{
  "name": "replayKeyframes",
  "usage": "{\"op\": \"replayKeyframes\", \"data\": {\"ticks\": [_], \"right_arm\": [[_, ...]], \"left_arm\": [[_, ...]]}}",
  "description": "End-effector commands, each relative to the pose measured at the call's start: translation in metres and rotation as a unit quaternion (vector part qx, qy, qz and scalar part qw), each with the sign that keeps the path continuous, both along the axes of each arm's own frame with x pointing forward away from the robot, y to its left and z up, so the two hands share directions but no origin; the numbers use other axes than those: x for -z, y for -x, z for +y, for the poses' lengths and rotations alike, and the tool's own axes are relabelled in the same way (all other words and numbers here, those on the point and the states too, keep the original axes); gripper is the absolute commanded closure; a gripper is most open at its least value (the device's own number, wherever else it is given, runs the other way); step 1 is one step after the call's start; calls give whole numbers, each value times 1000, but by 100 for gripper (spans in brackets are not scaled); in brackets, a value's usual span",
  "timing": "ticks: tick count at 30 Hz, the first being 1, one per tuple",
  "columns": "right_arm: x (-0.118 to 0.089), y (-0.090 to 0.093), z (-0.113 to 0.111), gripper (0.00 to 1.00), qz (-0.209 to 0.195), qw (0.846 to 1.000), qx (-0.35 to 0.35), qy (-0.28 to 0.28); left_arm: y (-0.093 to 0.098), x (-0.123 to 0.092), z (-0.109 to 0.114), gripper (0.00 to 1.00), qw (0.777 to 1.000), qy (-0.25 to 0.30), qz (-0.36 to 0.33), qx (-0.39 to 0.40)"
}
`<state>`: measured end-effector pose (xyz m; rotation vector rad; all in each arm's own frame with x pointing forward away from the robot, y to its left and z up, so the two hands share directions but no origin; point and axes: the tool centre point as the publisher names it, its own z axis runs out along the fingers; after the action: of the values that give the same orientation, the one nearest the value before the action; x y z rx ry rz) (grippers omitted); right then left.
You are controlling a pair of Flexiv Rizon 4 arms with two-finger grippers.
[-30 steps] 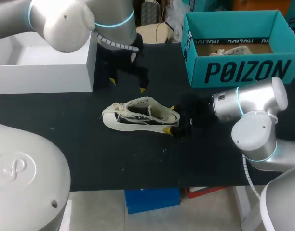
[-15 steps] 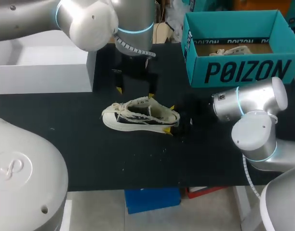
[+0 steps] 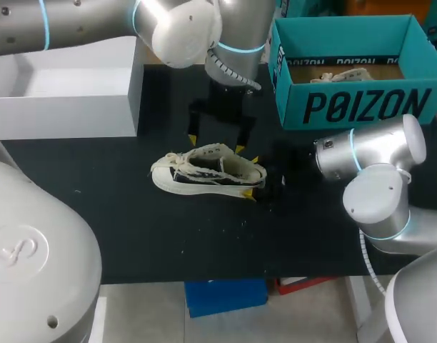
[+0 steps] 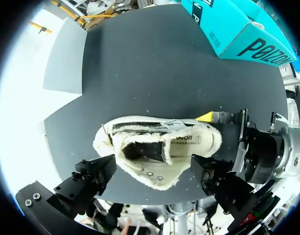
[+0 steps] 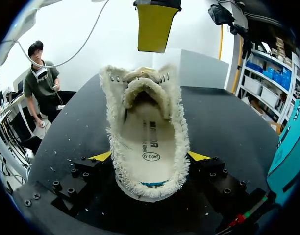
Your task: Take the shoe out of the shoebox, open the shoe tongue, remove and reinsert the insole, then place the shoe into the shoebox
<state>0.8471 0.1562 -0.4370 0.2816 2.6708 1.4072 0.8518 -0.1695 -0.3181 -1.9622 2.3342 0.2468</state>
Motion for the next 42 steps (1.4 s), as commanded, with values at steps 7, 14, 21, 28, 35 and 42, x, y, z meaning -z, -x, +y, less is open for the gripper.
{"op": "replayKeyframes", "data": {"ticks": [7,14,21,28,35,42], "right_arm": [[2,0,1,100,0,1000,1,0],[2,0,1,100,0,1000,1,0],[2,0,1,100,0,1000,1,0],[2,0,1,100,0,1000,1,0],[2,0,1,100,0,1000,1,0],[2,0,1,100,0,1000,1,0]], "left_arm": [[10,23,-8,0,998,-53,-15,8],[15,36,0,0,997,-82,-15,2],[14,49,7,0,993,-118,-17,0],[11,50,14,31,991,-131,-21,-8],[8,49,18,100,990,-140,-27,-7],[7,50,19,100,990,-142,-26,-6]]}}
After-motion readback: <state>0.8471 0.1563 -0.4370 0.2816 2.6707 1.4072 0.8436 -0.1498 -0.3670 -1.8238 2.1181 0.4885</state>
